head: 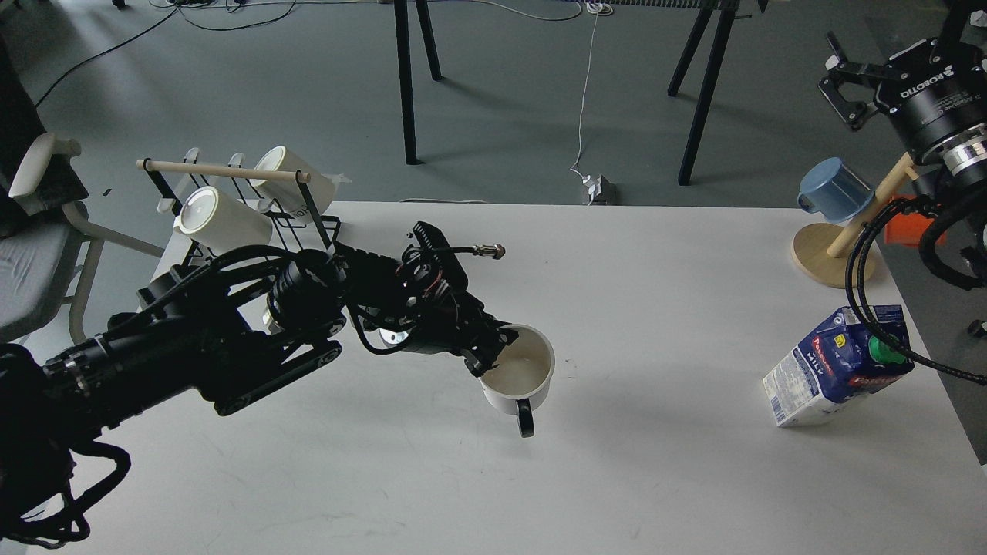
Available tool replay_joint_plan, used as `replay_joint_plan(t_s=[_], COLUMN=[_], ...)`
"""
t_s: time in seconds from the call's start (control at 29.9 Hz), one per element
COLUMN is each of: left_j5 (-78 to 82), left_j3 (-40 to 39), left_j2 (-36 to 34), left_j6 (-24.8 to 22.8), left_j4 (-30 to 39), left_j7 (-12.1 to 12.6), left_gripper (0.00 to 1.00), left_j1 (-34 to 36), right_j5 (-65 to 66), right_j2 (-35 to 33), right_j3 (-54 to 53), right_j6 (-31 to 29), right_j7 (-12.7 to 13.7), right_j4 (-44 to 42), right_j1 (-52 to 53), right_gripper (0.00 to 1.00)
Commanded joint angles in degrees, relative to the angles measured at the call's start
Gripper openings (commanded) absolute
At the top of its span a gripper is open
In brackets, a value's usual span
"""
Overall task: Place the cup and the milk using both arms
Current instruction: 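Carry the white mug toward the table center and set it down, then release the mug and raise the left arm back toward the rack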
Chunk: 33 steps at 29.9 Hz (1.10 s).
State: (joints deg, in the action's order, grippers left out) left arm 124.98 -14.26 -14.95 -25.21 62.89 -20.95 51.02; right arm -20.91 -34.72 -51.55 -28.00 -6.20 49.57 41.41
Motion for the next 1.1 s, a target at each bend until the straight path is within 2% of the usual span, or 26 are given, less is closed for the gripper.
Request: replay_joint_plan(t_s=[0.0, 0.2, 0.27, 0.37, 0.43, 0.6, 0.67, 0.74, 0.77, 0.97, 1.07], left_j5=[0.0, 0.0, 0.0, 0.0, 0.0, 0.0, 0.0, 0.0, 0.0, -10.9, -19.9], left_j3=[1.8, 2.0, 1.8, 1.3, 1.4, 1.3, 1.0, -0.8, -2.8, -13.9, -18.1], left_j2=[3.4, 7.7, 7.9, 8.1, 8.3, 8.3, 8.0, 7.6, 7.3, 3.6, 0.8], left_j6=[0.8, 1.7, 1.8, 2.9, 3.7, 3.8, 3.9, 4.8, 5.4, 5.4, 5.3], left_j4=[-2.4, -5.8, -6.4, -7.9, -8.1, -8.1, -8.0, -7.6, -7.6, -2.7, 0.5], left_j7=[0.6, 0.6, 0.7, 2.3, 3.1, 3.1, 3.0, 2.8, 2.8, 2.3, 2.4], left_gripper=[0.06, 0.10, 0.16, 0.30, 0.32, 0.37, 0.45, 0.59, 0.60, 0.61, 0.65], left_j1=[-0.3, -1.8, -1.8, -1.8, -1.8, -1.8, -1.7, -1.6, -1.6, -1.6, -1.5], right_j5=[0.0, 0.0, 0.0, 0.0, 0.0, 0.1, 0.1, 0.3, 0.3, 0.3, 0.3], right_j2=[0.3, -0.2, -0.2, -0.2, -0.2, -0.3, -1.2, -3.0, -3.5, -6.0, -6.1], right_j3=[0.2, 0.4, 0.4, 0.4, 0.4, 0.4, 0.4, 0.4, 0.3, 0.0, -0.4], right_j6=[0.0, 0.0, 0.0, 0.0, 0.0, 0.0, 0.0, 0.0, 0.0, 0.0, 0.0], right_j7=[0.0, 0.1, 0.1, 0.1, 0.1, 0.2, 0.3, 0.4, 0.5, 0.1, -0.2], right_j4=[-0.1, -0.7, -0.7, -0.7, -0.6, -0.5, -0.4, -0.2, 0.0, -0.6, -0.6], right_j1=[0.0, 0.1, 0.1, 0.0, -0.1, -0.9, -1.2, -1.4, -1.8, -3.5, -3.8], right_gripper=[0.99, 0.99, 0.99, 0.99, 0.99, 0.99, 0.99, 0.99, 0.99, 0.99, 0.99])
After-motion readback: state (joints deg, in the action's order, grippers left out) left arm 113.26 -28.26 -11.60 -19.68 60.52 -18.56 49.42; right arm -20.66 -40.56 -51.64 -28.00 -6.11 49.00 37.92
